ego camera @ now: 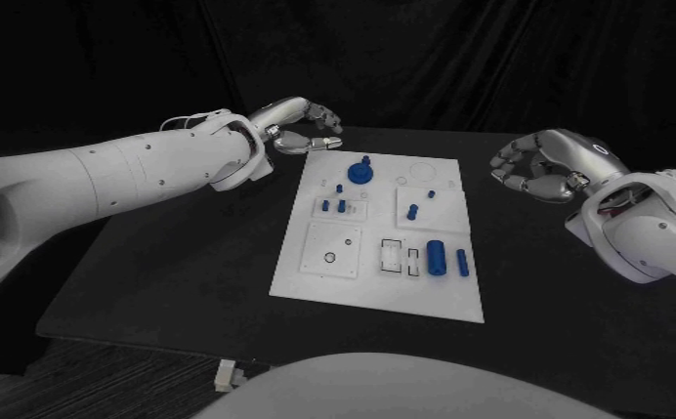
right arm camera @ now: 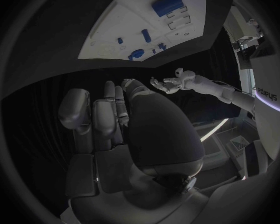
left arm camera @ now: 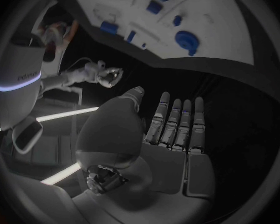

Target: Assemble the parts on the task board

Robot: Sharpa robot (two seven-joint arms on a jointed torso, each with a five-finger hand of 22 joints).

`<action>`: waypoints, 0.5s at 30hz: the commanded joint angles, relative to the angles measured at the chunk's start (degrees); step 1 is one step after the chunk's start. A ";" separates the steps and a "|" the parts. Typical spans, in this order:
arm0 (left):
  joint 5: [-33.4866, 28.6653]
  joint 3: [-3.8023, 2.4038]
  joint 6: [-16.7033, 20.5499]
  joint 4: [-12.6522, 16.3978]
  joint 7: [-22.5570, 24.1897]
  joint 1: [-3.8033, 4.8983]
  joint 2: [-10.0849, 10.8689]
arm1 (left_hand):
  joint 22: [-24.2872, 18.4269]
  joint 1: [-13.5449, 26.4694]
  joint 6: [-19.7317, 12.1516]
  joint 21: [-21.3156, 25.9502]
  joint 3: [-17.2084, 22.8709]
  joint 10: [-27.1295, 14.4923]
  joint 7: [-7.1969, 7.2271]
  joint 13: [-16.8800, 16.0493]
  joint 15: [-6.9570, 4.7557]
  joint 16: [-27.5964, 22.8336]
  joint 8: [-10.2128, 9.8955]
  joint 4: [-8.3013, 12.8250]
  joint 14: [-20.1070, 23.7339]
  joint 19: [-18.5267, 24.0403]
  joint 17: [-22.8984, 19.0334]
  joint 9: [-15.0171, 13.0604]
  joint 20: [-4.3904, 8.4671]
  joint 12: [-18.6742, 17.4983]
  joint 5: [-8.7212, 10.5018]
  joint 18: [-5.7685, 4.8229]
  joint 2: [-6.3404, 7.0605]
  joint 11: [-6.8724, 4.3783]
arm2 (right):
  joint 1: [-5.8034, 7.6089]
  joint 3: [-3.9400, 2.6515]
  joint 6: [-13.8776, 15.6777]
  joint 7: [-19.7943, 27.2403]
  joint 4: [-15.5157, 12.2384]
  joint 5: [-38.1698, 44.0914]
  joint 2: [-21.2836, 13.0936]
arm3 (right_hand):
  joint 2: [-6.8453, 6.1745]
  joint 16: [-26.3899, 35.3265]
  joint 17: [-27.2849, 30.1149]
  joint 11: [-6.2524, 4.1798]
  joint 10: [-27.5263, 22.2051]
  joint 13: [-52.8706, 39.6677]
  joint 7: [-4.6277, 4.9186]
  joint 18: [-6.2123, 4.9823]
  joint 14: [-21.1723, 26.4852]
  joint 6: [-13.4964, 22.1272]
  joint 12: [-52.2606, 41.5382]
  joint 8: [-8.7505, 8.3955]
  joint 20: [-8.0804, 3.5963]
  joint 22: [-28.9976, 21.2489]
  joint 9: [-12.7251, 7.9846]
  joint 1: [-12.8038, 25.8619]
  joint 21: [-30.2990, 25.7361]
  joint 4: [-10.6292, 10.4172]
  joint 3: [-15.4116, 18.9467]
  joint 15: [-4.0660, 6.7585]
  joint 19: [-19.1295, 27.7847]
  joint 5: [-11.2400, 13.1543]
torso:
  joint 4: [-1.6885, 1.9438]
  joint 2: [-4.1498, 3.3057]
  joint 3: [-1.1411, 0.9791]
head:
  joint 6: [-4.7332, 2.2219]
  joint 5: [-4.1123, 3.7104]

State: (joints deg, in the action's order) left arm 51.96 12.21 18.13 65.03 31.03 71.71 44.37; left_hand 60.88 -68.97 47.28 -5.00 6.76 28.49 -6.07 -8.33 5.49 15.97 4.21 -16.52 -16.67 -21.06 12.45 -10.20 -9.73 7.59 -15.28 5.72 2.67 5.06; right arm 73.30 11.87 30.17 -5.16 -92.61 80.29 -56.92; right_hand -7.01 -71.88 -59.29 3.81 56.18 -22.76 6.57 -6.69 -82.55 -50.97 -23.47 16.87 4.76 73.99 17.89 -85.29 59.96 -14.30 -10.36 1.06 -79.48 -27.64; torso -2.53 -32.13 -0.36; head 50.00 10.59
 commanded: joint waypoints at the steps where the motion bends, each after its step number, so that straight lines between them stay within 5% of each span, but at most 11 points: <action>1: -28.48 -0.05 -13.35 1.77 11.90 -0.54 0.57 | -1.24 1.43 -1.98 0.98 -2.64 -8.54 0.40 1.09 -0.46 -6.39 -0.46 -0.17 9.03 6.57 -1.69 0.81 -0.20 -1.97 1.24 -0.40 -0.91 -0.68 | 0.11 -0.06 -0.99 -2.25 0.80 8.54 0.80 | 0.00 0.83 0.81 0.20 -0.60 1.94 -0.37 0.68 0.28 0.40 2.16 0.89 0.39 6.20 0.09 -1.13 -1.00 0.46 -0.91 -0.49 0.10 1.34 | 0.50 0.95 0.04 | 0.00 -0.74; 2: -32.54 -0.05 -15.91 2.65 12.57 -0.84 0.84 | -11.14 2.02 -3.59 1.88 -3.90 -13.17 1.22 2.63 -0.31 -10.36 -0.41 -0.20 12.34 11.08 -5.55 1.26 -0.38 -3.30 2.27 -0.38 -1.38 -1.88 | 0.08 -0.06 -1.53 -2.42 1.15 10.44 1.20 | -0.26 0.91 0.99 0.56 -0.98 3.27 -0.82 0.66 0.40 0.69 3.44 0.32 0.59 6.23 -0.22 -1.30 -1.17 0.57 -1.17 -0.83 0.16 1.99 | 0.68 1.23 0.08 | 0.00 -0.98; 3: -36.39 -0.05 -18.37 3.53 13.11 -1.14 1.11 | -25.38 3.47 -8.23 2.98 -5.38 -18.88 2.76 4.48 0.14 -14.15 -0.34 0.08 15.57 16.36 -9.78 2.39 -0.36 -5.10 3.85 -0.55 -1.88 -3.92 | 0.01 -0.06 -2.08 -2.56 1.47 12.39 1.60 | -0.52 1.02 1.22 0.90 -1.56 4.83 -1.33 0.62 0.57 0.95 5.00 -0.74 0.80 6.26 -0.76 -1.45 -1.37 0.58 -1.58 -1.21 0.26 2.78 | 0.75 1.30 0.10 | 0.00 -1.04; 4: -39.90 -0.05 -20.59 4.38 13.59 -1.47 1.37 | -28.35 3.91 -10.25 3.09 -5.97 -19.95 3.12 4.86 0.19 -14.78 -0.76 0.17 15.99 17.48 -10.59 2.87 -0.40 -5.33 4.29 -0.51 -2.10 -4.45 | -0.08 -0.06 -2.62 -2.68 1.76 14.34 1.98 | -0.79 1.08 1.36 1.11 -2.03 5.65 -1.77 0.63 0.67 1.08 5.87 -1.38 0.95 6.29 -1.08 -1.65 -1.47 0.69 -1.83 -1.13 0.30 3.49 | 0.95 1.60 0.15 | 0.00 -1.24; 5: -41.14 -0.05 -21.37 4.70 13.77 -1.62 1.47 | -31.71 4.63 -17.25 3.15 -7.98 -22.78 4.33 5.89 0.52 -15.94 -1.00 -0.19 16.65 18.71 -12.39 4.54 -0.30 -5.73 5.09 0.83 -3.04 -5.66 | -0.11 -0.06 -2.84 -2.71 1.87 15.09 2.12 | -0.90 1.23 1.58 1.23 -2.75 6.59 -2.59 0.50 0.86 1.16 6.89 -2.09 0.84 6.27 -1.45 -2.08 -1.72 0.86 -2.41 -0.94 0.44 5.94 | 1.03 1.72 0.16 | 0.00 -1.26; 6: -44.18 -0.05 -23.24 5.53 14.44 -2.06 1.71 | -43.55 5.52 -26.53 3.87 -10.15 -24.99 6.04 6.69 0.38 -15.97 -1.65 -0.14 16.67 20.46 -12.45 6.68 -0.49 -5.92 5.73 1.94 -4.10 -7.23 | -0.21 -0.06 -3.51 -2.78 2.21 17.22 2.58 | -2.07 2.00 2.63 1.06 -3.78 9.19 -3.85 0.17 1.66 0.98 8.94 -4.53 -0.14 6.08 -2.81 -3.17 -3.16 1.04 -6.05 0.14 1.15 13.59 | 1.14 1.85 0.18 | 0.00 -1.23; 7: -46.08 -0.05 -24.39 6.03 15.10 -2.39 1.83 | -52.40 5.43 -29.67 4.38 -11.75 -25.73 6.63 6.98 0.11 -15.97 -2.06 0.09 16.67 21.16 -12.45 7.57 -0.83 -5.59 5.83 2.85 -4.84 -7.36 | -0.27 -0.06 -4.09 -2.82 2.53 18.63 2.99 | -2.87 2.31 3.07 0.78 -4.00 9.97 -3.92 0.15 1.95 1.33 9.34 -5.65 -0.21 6.02 -3.55 -2.90 -3.71 0.96 -6.97 0.39 1.38 14.11 | 1.50 2.28 0.29 | 0.00 -1.56; 10: -49.25 -0.04 -25.79 6.94 16.93 -3.19 2.10 | -56.97 4.60 -31.29 4.67 -14.13 -26.69 7.61 7.25 -1.16 -15.97 -2.28 -0.30 16.67 21.21 -12.45 8.22 -0.41 -4.65 6.34 4.17 -5.78 -8.41 | -0.44 -0.06 -5.69 -2.83 3.57 20.98 4.25 | -4.09 2.58 3.46 0.51 -3.95 10.99 -4.18 0.17 2.29 1.15 9.52 -6.96 -0.27 6.04 -4.50 -1.76 -4.27 0.68 -7.64 0.59 1.60 16.01 | 1.80 2.60 0.42 | 0.00 -2.07; 15: -51.38 -0.03 -25.34 7.90 19.51 -4.14 2.72 | -58.36 3.14 -29.88 4.77 -15.27 -26.91 7.68 7.16 -3.19 -15.97 -2.13 -0.28 16.67 21.15 -12.45 8.12 2.03 -3.31 4.86 3.84 -6.55 -8.88 | -1.01 -0.06 -8.42 -2.41 6.14 22.34 7.02 | -4.51 2.40 3.24 0.49 -4.30 11.67 -3.33 0.23 2.26 0.22 9.58 -7.50 -0.28 6.16 -5.01 -0.47 -4.38 0.41 -7.69 0.63 1.55 16.31 | 2.12 2.86 0.68 | 0.00 -3.01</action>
State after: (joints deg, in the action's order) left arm 7.67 12.25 -3.79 72.59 37.90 67.74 47.04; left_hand 3.09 -65.48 16.62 -0.97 -5.70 2.07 1.62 -1.60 3.66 0.60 2.65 -16.03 -0.01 -0.65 0.36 -2.67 -8.15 3.38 -9.62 11.07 -3.83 -3.41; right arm 72.52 11.84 25.38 -6.45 -87.05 98.12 -50.17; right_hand -10.87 -70.05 -56.58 4.41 52.29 -11.67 3.01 -6.70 -80.31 -50.66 -14.63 10.31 4.43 73.99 13.53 -86.68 56.68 -13.45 -16.45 1.69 -78.03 -11.65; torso -0.75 -29.62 0.10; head 50.00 7.90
